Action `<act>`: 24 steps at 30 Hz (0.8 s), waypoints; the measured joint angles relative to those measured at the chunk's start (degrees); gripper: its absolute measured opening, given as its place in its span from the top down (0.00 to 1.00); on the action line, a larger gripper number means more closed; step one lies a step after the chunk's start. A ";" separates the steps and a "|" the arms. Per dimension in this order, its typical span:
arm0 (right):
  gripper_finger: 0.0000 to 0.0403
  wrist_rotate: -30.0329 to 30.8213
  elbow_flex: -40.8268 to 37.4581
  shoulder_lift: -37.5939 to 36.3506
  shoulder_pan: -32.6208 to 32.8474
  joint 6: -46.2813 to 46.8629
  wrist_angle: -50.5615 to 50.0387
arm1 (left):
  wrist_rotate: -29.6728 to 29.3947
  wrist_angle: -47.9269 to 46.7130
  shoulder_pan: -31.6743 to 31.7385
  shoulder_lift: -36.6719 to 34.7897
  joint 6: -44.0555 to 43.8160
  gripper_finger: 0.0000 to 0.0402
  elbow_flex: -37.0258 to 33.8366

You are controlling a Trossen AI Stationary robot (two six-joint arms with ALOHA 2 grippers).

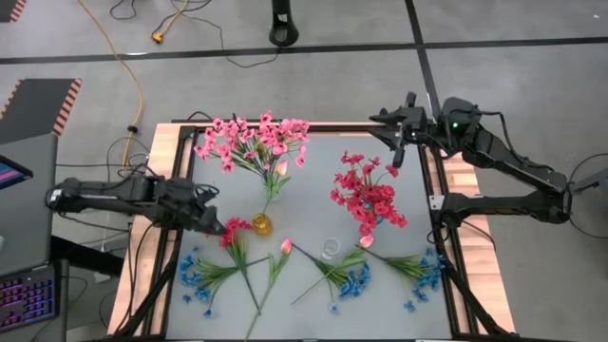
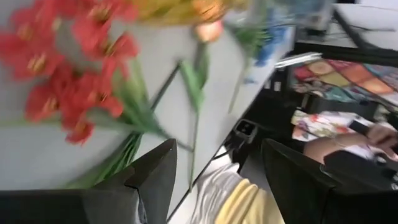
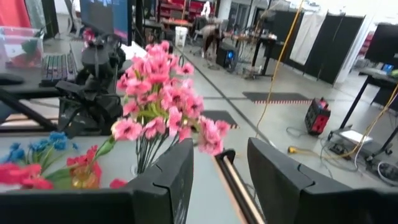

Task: Sort flowers into vase by color
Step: Put the red flowers into the blue vase

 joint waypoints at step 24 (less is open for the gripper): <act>0.56 0.00 0.00 -5.15 0.00 1.41 -13.57 | -18.03 12.82 -23.68 31.04 -30.71 0.45 0.00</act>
